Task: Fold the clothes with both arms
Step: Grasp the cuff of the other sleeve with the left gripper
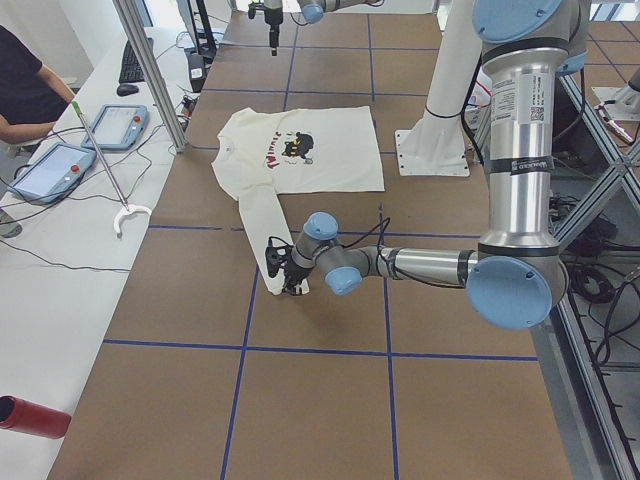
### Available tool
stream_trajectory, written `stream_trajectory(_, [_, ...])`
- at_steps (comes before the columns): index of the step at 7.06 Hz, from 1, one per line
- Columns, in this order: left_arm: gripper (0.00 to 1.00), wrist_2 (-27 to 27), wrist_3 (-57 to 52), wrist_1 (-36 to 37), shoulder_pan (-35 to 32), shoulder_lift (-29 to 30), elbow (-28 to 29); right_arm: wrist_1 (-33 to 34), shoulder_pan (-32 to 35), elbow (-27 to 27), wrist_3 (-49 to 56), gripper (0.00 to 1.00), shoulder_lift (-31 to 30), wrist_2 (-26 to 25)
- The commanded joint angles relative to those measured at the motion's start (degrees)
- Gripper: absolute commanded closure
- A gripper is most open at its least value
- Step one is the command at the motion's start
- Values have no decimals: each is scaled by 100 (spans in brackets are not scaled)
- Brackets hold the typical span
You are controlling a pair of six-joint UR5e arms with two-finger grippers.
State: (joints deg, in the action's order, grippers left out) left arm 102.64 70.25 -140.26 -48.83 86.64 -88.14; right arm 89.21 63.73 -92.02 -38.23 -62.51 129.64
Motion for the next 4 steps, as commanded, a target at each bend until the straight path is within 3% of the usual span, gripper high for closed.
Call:
stream_trajectory(1, [100,237,-11,313,-4,-16,-551,0,25,0,0,0,-15,70])
stream_trajectory(2, [100,335,-72,1012,-13,141,-1007,-9,86,-78,0,0,-137,79])
stream_trajectory(4, [100,327,-90,2994,-30,1400,-1590,-26,191,-455,0,0,-715,71])
